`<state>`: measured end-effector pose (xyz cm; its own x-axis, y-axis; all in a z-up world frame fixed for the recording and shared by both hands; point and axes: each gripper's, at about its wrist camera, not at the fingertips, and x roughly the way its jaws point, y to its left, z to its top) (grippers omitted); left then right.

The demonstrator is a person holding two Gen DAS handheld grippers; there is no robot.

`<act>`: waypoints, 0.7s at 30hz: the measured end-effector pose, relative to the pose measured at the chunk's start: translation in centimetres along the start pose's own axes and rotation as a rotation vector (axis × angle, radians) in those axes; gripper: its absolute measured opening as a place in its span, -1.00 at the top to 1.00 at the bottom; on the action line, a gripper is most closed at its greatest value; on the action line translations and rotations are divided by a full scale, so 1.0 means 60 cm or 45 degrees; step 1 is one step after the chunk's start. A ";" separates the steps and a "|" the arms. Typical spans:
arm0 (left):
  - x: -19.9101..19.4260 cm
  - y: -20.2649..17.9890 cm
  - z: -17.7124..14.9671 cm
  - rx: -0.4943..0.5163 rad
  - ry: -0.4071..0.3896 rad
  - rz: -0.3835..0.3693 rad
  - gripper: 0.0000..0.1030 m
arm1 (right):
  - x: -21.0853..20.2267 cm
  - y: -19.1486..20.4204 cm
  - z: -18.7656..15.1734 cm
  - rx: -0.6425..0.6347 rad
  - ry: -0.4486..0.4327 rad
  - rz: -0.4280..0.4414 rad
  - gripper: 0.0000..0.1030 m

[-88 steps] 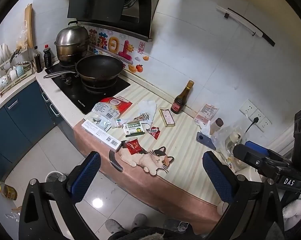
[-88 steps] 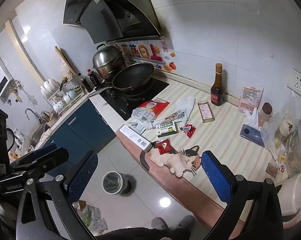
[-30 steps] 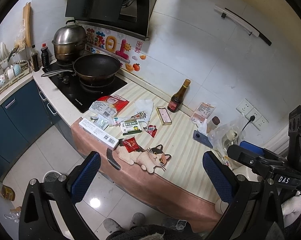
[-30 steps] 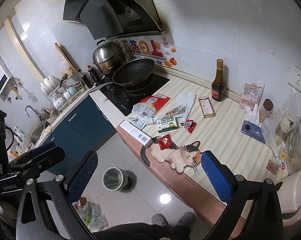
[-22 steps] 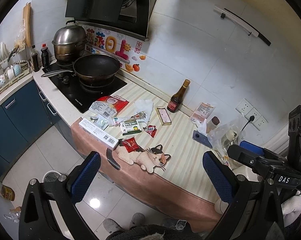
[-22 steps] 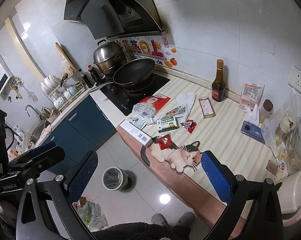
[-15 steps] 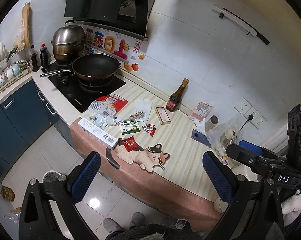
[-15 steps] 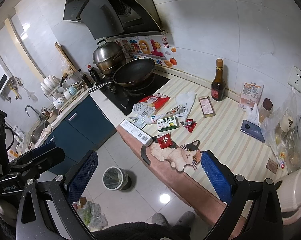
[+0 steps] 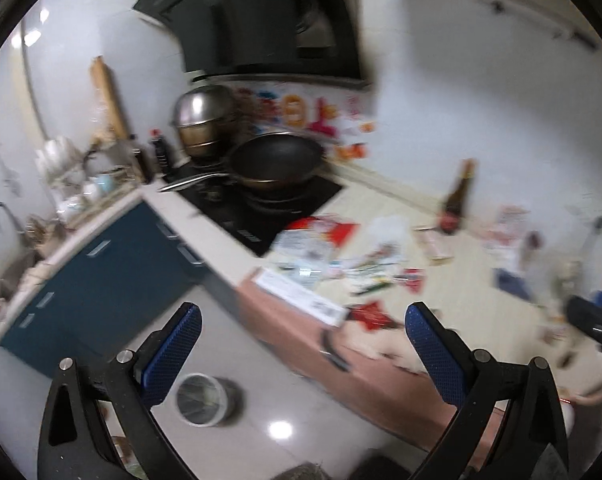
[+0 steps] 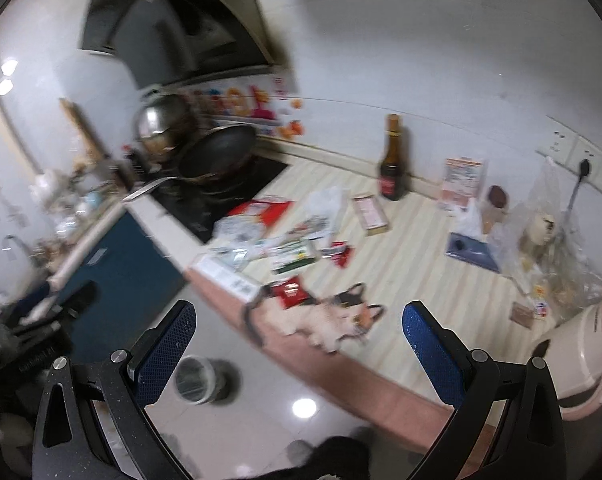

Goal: Collect trash
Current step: 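Grasp the white box with the left tool while the right tool grasps the green lozenge box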

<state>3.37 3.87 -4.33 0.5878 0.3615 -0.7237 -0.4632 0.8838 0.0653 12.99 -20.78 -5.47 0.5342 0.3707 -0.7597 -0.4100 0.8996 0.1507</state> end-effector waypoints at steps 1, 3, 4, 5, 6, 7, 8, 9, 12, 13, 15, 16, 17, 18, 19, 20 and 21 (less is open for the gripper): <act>0.031 0.004 -0.001 -0.005 0.029 0.039 -1.00 | 0.022 -0.003 0.003 0.003 0.008 -0.028 -1.00; 0.088 0.017 -0.007 -0.021 0.097 0.079 -1.00 | 0.083 -0.015 0.006 0.029 0.071 -0.062 -1.00; 0.131 0.023 -0.010 -0.038 0.155 0.101 -1.00 | 0.110 -0.022 0.012 0.048 0.103 -0.059 -1.00; 0.162 0.029 -0.012 -0.051 0.196 0.115 -1.00 | 0.143 -0.030 0.014 0.076 0.140 -0.052 -1.00; 0.200 0.037 -0.015 -0.073 0.247 0.131 -1.00 | 0.190 -0.044 0.017 0.112 0.183 -0.050 -1.00; 0.238 0.045 -0.021 -0.099 0.304 0.146 -1.00 | 0.224 -0.053 0.020 0.132 0.209 -0.059 -1.00; 0.266 0.050 -0.026 -0.121 0.351 0.154 -1.00 | 0.250 -0.058 0.021 0.143 0.228 -0.064 -1.00; 0.310 0.059 -0.033 -0.166 0.428 0.156 -1.00 | 0.302 -0.071 0.026 0.160 0.264 -0.067 -1.00; 0.409 0.073 -0.054 -0.311 0.651 0.110 -1.00 | 0.411 -0.093 0.035 0.202 0.367 -0.061 -1.00; 0.443 0.072 -0.065 -0.364 0.731 0.076 -1.00 | 0.443 -0.100 0.037 0.216 0.398 -0.063 -1.00; 0.497 0.071 -0.079 -0.468 0.854 0.024 -1.00 | 0.511 -0.115 0.044 0.241 0.461 -0.073 -1.00; 0.524 0.070 -0.085 -0.526 0.907 0.009 -1.00 | 0.540 -0.122 0.049 0.247 0.485 -0.077 -1.00; 0.542 0.070 -0.088 -0.575 0.946 0.002 -1.00 | 0.567 -0.128 0.053 0.249 0.508 -0.083 -1.00; 0.563 0.069 -0.088 -0.623 0.977 -0.011 -1.00 | 0.602 -0.136 0.060 0.248 0.540 -0.094 -1.00; 0.591 0.066 -0.091 -0.689 1.014 -0.032 -1.00 | 0.611 -0.140 0.062 0.246 0.554 -0.104 -0.99; 0.610 0.064 -0.092 -0.725 1.039 -0.041 -1.00 | 0.638 -0.146 0.069 0.246 0.573 -0.111 -0.99; 0.632 0.060 -0.094 -0.776 1.064 -0.062 -1.00 | 0.658 -0.150 0.076 0.245 0.585 -0.117 -0.99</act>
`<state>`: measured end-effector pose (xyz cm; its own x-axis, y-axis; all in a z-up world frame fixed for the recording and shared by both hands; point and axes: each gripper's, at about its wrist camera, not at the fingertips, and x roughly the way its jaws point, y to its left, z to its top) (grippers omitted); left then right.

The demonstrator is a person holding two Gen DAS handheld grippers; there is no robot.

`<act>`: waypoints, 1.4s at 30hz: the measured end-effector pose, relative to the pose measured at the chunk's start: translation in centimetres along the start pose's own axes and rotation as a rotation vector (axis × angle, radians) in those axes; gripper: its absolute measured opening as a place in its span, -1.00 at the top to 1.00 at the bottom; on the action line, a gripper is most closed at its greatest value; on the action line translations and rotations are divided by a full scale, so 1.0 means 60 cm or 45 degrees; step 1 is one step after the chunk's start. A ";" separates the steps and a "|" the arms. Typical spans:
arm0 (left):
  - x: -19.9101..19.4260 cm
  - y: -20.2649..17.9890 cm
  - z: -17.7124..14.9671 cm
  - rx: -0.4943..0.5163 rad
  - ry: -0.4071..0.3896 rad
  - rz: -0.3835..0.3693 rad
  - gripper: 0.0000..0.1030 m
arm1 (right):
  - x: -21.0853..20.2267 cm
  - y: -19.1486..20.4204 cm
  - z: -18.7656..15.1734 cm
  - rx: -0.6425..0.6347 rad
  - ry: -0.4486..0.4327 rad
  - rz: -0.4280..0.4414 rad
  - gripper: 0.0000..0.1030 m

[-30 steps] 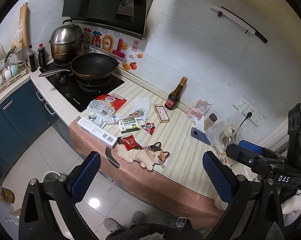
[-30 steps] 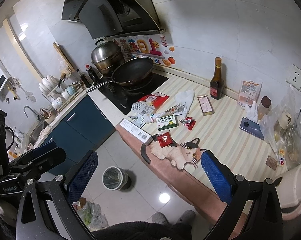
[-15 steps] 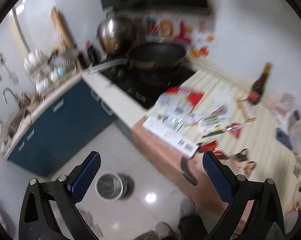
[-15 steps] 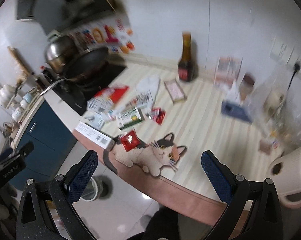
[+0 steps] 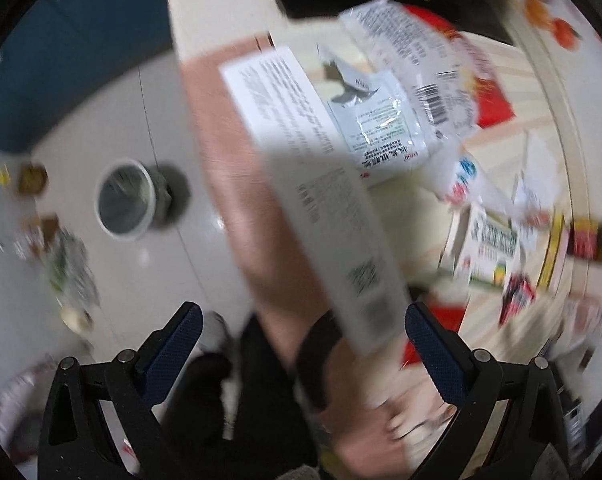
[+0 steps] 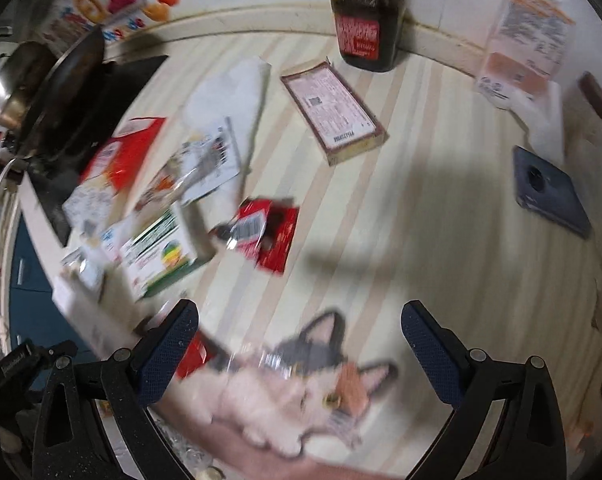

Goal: Collect trash
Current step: 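Grasp the white box with the left tool while the right tool grasps the green lozenge box, then carry both boxes to the floor bin and open both tools over it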

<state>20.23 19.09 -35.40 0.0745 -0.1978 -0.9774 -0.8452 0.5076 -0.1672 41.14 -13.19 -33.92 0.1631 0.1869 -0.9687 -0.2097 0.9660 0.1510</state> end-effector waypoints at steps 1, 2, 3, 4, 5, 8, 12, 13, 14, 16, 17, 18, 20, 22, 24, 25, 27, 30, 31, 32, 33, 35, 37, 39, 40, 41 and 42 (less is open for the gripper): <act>0.014 -0.007 0.010 -0.034 0.023 -0.025 -0.98 | 0.007 -0.001 0.011 0.000 0.010 -0.004 -0.98; 0.023 -0.012 0.017 -0.059 0.038 -0.036 -0.96 | 0.019 0.000 0.029 -0.001 0.020 -0.008 -0.98; 0.028 -0.015 0.022 -0.079 0.049 -0.048 -0.90 | 0.025 0.001 0.041 -0.001 0.026 -0.009 -0.98; 0.033 -0.019 0.025 -0.092 0.052 -0.059 -0.71 | 0.032 0.002 0.053 -0.003 0.031 -0.006 -0.98; 0.035 -0.025 0.024 -0.088 0.048 -0.053 -0.55 | 0.038 0.006 0.067 -0.008 0.040 0.001 -0.98; 0.031 -0.044 0.014 0.023 -0.006 0.052 -0.05 | 0.048 0.026 0.089 -0.029 0.067 0.038 -0.98; 0.014 -0.069 -0.020 0.330 -0.145 0.311 0.16 | 0.064 0.080 0.088 -0.110 0.110 0.107 -0.98; 0.012 -0.070 -0.029 0.381 -0.164 0.359 0.17 | 0.069 0.106 0.086 -0.164 0.115 0.119 -0.98; 0.011 -0.067 -0.038 0.423 -0.178 0.405 0.17 | 0.071 0.122 0.082 -0.203 0.115 0.120 -0.98; 0.006 -0.060 -0.053 0.458 -0.199 0.426 0.17 | 0.082 0.173 0.072 -0.319 0.116 0.102 -0.99; 0.003 -0.058 -0.057 0.458 -0.202 0.427 0.17 | 0.090 0.197 0.067 -0.373 0.120 0.089 -0.99; -0.001 -0.055 -0.061 0.454 -0.202 0.425 0.17 | 0.101 0.222 0.063 -0.427 0.127 0.071 -0.99; -0.006 -0.049 -0.067 0.441 -0.205 0.421 0.17 | 0.125 0.259 0.056 -0.497 0.147 0.046 -0.99; -0.005 -0.037 -0.073 0.439 -0.211 0.416 0.17 | 0.150 0.290 0.048 -0.548 0.171 0.017 -0.99; -0.002 -0.031 -0.073 0.439 -0.215 0.412 0.17 | 0.169 0.313 0.042 -0.576 0.196 0.005 -1.00; -0.003 -0.030 -0.075 0.438 -0.215 0.410 0.17 | 0.176 0.321 0.039 -0.590 0.205 -0.005 -1.00; 0.008 -0.039 -0.042 0.439 -0.211 0.408 0.17 | 0.193 0.338 0.034 -0.619 0.218 -0.056 -1.00; 0.022 -0.039 -0.023 0.442 -0.215 0.408 0.18 | 0.208 0.346 0.027 -0.639 0.219 -0.112 -0.94; 0.022 -0.039 -0.022 0.443 -0.219 0.410 0.18 | 0.206 0.346 0.026 -0.641 0.211 -0.121 -0.91; 0.027 -0.044 -0.018 0.443 -0.220 0.411 0.19 | 0.204 0.345 0.026 -0.631 0.212 -0.117 -0.91; 0.025 -0.045 -0.020 0.447 -0.223 0.406 0.19 | 0.200 0.341 0.029 -0.605 0.212 -0.088 -0.90; 0.023 -0.052 -0.024 0.458 -0.225 0.395 0.19 | 0.191 0.334 0.029 -0.587 0.200 -0.071 -0.90; 0.009 -0.052 -0.032 0.476 -0.239 0.366 0.19 | 0.175 0.315 0.024 -0.581 0.193 -0.054 -0.90; -0.007 -0.055 -0.039 0.496 -0.266 0.351 0.19 | 0.160 0.311 0.026 -0.586 0.179 -0.044 -0.90; -0.017 -0.053 -0.044 0.507 -0.284 0.346 0.19 | 0.149 0.310 0.025 -0.588 0.172 -0.036 -0.90; -0.025 -0.050 -0.049 0.513 -0.298 0.340 0.19 | 0.138 0.309 0.024 -0.589 0.166 -0.028 -0.89; -0.035 -0.046 -0.054 0.520 -0.316 0.332 0.19 | 0.129 0.307 0.025 -0.592 0.162 -0.022 -0.90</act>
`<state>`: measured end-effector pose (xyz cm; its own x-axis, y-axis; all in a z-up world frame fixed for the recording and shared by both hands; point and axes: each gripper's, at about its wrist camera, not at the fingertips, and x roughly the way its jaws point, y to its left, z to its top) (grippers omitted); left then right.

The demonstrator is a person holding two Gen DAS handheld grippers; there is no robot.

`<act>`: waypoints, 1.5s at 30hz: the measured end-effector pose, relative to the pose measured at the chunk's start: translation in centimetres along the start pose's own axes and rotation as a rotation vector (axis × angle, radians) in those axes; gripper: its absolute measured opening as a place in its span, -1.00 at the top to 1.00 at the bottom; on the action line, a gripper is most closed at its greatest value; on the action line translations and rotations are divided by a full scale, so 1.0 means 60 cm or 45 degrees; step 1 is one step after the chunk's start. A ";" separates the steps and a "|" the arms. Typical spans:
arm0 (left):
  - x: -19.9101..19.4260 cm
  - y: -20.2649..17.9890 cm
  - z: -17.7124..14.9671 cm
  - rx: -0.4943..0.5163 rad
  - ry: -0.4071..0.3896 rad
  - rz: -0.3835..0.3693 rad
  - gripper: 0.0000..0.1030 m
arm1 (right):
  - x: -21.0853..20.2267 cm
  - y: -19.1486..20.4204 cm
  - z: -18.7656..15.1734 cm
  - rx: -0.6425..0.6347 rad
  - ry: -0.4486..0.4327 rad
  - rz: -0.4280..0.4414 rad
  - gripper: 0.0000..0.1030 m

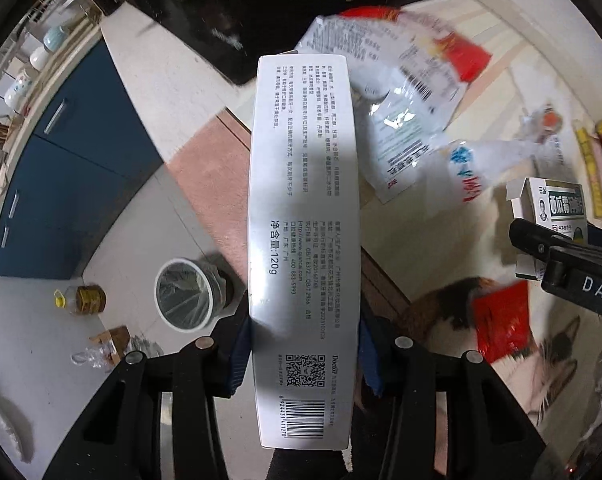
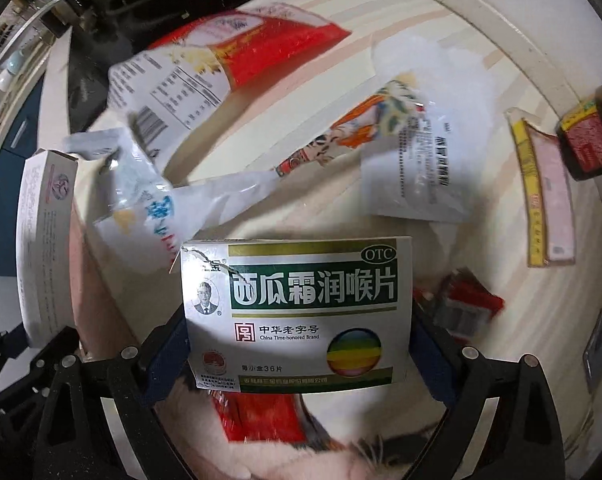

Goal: Collect trash
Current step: 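Carry both boxes to the floor bin and open both tools over it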

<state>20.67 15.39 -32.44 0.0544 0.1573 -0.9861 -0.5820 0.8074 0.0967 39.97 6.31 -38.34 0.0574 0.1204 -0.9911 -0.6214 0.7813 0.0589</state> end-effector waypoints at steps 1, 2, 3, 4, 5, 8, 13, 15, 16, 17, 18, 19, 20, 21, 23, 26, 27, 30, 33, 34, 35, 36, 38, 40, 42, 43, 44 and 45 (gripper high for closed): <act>-0.011 0.005 -0.003 0.001 -0.022 0.000 0.19 | -0.010 0.002 0.001 -0.004 -0.008 0.003 -0.89; -0.019 0.010 -0.006 -0.001 -0.042 -0.001 0.19 | -0.025 0.004 -0.001 -0.008 -0.022 0.009 -0.90; -0.030 0.018 -0.009 -0.007 -0.069 0.000 0.19 | -0.035 0.009 -0.002 -0.013 -0.032 0.013 -0.90; -0.042 0.028 -0.011 -0.015 -0.097 0.000 0.19 | -0.047 0.012 -0.003 -0.017 -0.041 0.015 -0.89; -0.051 0.036 -0.013 -0.024 -0.118 -0.003 0.19 | -0.056 0.015 -0.014 -0.019 -0.052 0.018 -0.89; -0.075 0.073 -0.020 -0.067 -0.171 -0.035 0.19 | -0.097 0.035 -0.017 -0.023 -0.097 0.026 -0.89; -0.104 0.146 -0.043 -0.122 -0.244 -0.051 0.19 | -0.148 0.095 -0.034 -0.032 -0.179 0.043 -0.89; -0.111 0.172 -0.055 -0.138 -0.264 -0.043 0.19 | -0.163 0.137 -0.040 -0.046 -0.212 0.051 -0.89; -0.113 0.194 -0.061 -0.147 -0.271 -0.044 0.19 | -0.171 0.155 -0.042 -0.053 -0.223 0.056 -0.89; -0.114 0.212 -0.068 -0.154 -0.275 -0.040 0.19 | -0.175 0.178 -0.048 -0.062 -0.236 0.063 -0.89; -0.113 0.238 -0.075 -0.167 -0.281 -0.033 0.19 | -0.181 0.214 -0.052 -0.083 -0.249 0.067 -0.89; -0.111 0.265 -0.083 -0.181 -0.282 -0.028 0.19 | -0.182 0.241 -0.054 -0.100 -0.254 0.072 -0.89; -0.107 0.285 -0.088 -0.194 -0.279 -0.026 0.19 | -0.181 0.273 -0.058 -0.119 -0.259 0.078 -0.89; -0.100 0.313 -0.096 -0.213 -0.273 -0.025 0.19 | -0.179 0.299 -0.062 -0.135 -0.260 0.083 -0.89; -0.078 0.365 -0.112 -0.255 -0.249 -0.023 0.19 | -0.162 0.371 -0.074 -0.186 -0.248 0.100 -0.89; -0.024 0.463 -0.146 -0.350 -0.183 -0.022 0.19 | -0.116 0.473 -0.090 -0.268 -0.209 0.121 -0.89; 0.005 0.498 -0.159 -0.396 -0.148 -0.026 0.19 | -0.099 0.501 -0.096 -0.290 -0.191 0.130 -0.89; 0.107 0.597 -0.201 -0.534 -0.022 -0.047 0.19 | 0.000 0.612 -0.117 -0.388 -0.111 0.155 -0.89; 0.246 0.680 -0.247 -0.655 0.124 -0.067 0.19 | 0.119 0.697 -0.138 -0.465 -0.029 0.172 -0.89; 0.288 0.701 -0.259 -0.685 0.167 -0.080 0.19 | 0.164 0.723 -0.147 -0.490 0.001 0.181 -0.89; 0.344 0.723 -0.276 -0.721 0.221 -0.107 0.19 | 0.226 0.757 -0.159 -0.518 0.045 0.190 -0.89; 0.401 0.741 -0.291 -0.753 0.274 -0.134 0.19 | 0.268 0.777 -0.168 -0.534 0.077 0.197 -0.89; 0.499 0.766 -0.316 -0.803 0.358 -0.202 0.19 | 0.380 0.825 -0.192 -0.582 0.161 0.205 -0.89; 0.601 0.786 -0.334 -0.845 0.435 -0.270 0.18 | 0.467 0.852 -0.209 -0.612 0.227 0.208 -0.89; 0.672 0.800 -0.339 -0.886 0.476 -0.322 0.18 | 0.560 0.873 -0.227 -0.637 0.302 0.200 -0.89; 0.708 0.805 -0.341 -0.900 0.492 -0.350 0.18 | 0.604 0.881 -0.237 -0.639 0.337 0.200 -0.89; 0.740 0.810 -0.342 -0.909 0.508 -0.372 0.18 | 0.629 0.888 -0.244 -0.640 0.356 0.199 -0.89; 0.766 0.816 -0.343 -0.913 0.518 -0.385 0.16 | 0.668 0.897 -0.253 -0.646 0.388 0.201 -0.89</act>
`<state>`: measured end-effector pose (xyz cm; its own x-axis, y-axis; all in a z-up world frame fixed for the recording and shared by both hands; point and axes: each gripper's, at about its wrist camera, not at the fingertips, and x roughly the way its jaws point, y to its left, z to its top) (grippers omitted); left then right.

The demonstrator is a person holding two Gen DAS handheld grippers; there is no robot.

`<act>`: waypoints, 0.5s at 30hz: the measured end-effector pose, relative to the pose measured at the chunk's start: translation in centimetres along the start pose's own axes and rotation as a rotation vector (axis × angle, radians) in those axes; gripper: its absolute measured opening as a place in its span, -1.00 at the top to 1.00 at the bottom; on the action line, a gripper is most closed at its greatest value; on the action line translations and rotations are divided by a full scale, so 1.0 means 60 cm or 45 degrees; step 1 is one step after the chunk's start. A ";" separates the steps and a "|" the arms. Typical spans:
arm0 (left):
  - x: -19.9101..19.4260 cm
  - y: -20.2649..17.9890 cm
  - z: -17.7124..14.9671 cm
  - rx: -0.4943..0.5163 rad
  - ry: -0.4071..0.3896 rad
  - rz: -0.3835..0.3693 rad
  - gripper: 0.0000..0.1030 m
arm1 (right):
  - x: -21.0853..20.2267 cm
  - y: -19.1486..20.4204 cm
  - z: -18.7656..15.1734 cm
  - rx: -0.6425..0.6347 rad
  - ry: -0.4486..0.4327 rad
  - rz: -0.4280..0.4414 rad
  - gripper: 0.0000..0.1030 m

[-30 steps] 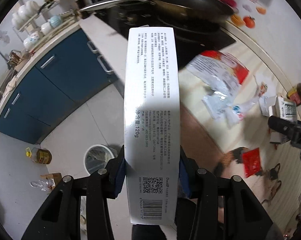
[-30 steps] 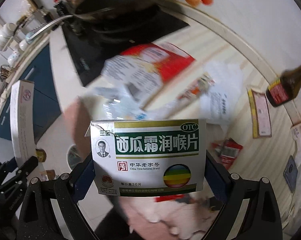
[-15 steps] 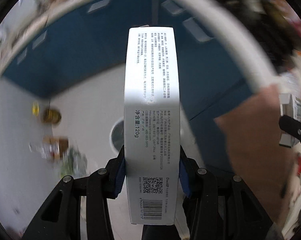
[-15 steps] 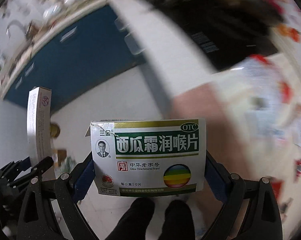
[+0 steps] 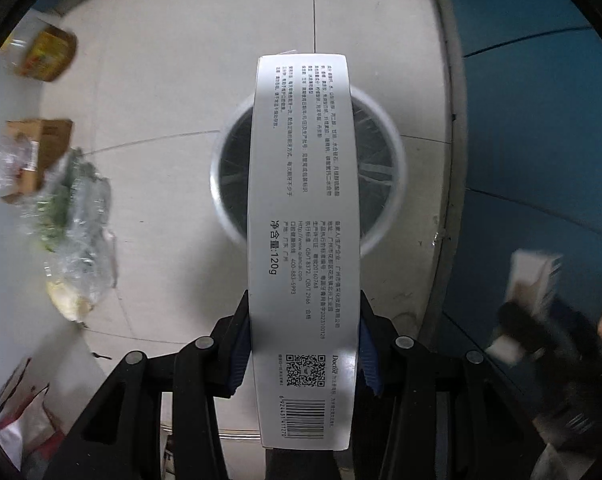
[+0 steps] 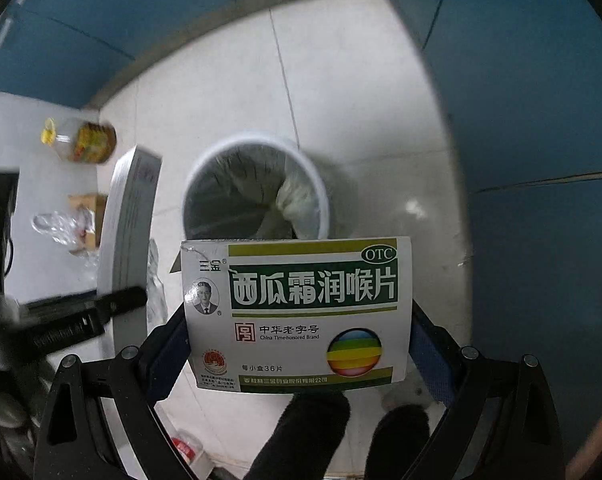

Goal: Collect trash
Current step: 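Carry both boxes to the floor bin and open both tools over it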

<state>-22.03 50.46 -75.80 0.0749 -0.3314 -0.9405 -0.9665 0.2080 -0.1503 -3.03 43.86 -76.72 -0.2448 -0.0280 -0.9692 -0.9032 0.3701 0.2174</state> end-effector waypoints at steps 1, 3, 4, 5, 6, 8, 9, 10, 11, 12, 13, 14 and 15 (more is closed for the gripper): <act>0.012 0.006 0.008 -0.003 0.007 -0.016 0.15 | 0.019 0.001 0.007 -0.001 0.009 0.002 -0.89; 0.033 0.011 0.025 -0.015 0.013 -0.041 0.14 | 0.063 0.005 0.022 -0.019 0.032 0.014 -0.89; 0.039 0.015 0.032 -0.017 0.007 -0.039 -0.02 | 0.082 0.010 0.030 -0.030 0.044 0.024 -0.90; 0.041 0.020 0.038 -0.017 -0.006 -0.037 -0.20 | 0.093 0.011 0.036 -0.036 0.051 0.029 -0.91; 0.040 0.026 0.041 -0.021 -0.022 -0.029 -0.62 | 0.107 0.020 0.041 -0.052 0.064 0.030 -0.91; 0.033 0.031 0.041 -0.026 -0.045 -0.008 -0.91 | 0.130 0.026 0.054 -0.075 0.082 0.005 -1.00; 0.026 0.036 0.038 -0.034 -0.064 0.014 -0.91 | 0.132 0.021 0.058 -0.079 0.086 -0.001 -1.00; 0.016 0.041 0.036 -0.040 -0.095 0.043 -0.92 | 0.134 0.021 0.060 -0.082 0.086 -0.011 -1.00; 0.008 0.040 0.035 -0.048 -0.118 0.070 -0.92 | 0.132 0.018 0.060 -0.085 0.083 -0.026 -1.00; -0.004 0.042 0.030 -0.060 -0.153 0.105 -0.92 | 0.124 0.018 0.057 -0.088 0.074 -0.040 -1.00; -0.016 0.044 0.022 -0.065 -0.184 0.136 -0.92 | 0.116 0.017 0.056 -0.089 0.071 -0.047 -1.00; -0.025 0.040 0.017 -0.072 -0.201 0.167 -0.92 | 0.105 0.016 0.051 -0.091 0.061 -0.058 -1.00; -0.038 0.040 0.006 -0.081 -0.229 0.198 -0.92 | 0.095 0.017 0.050 -0.094 0.052 -0.070 -1.00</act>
<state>-24.43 52.07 -74.11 -0.0392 -0.1299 -0.9908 -0.9829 0.1834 0.0148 -4.27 46.87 -82.40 -0.2071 -0.0846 -0.9746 -0.9389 0.2973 0.1737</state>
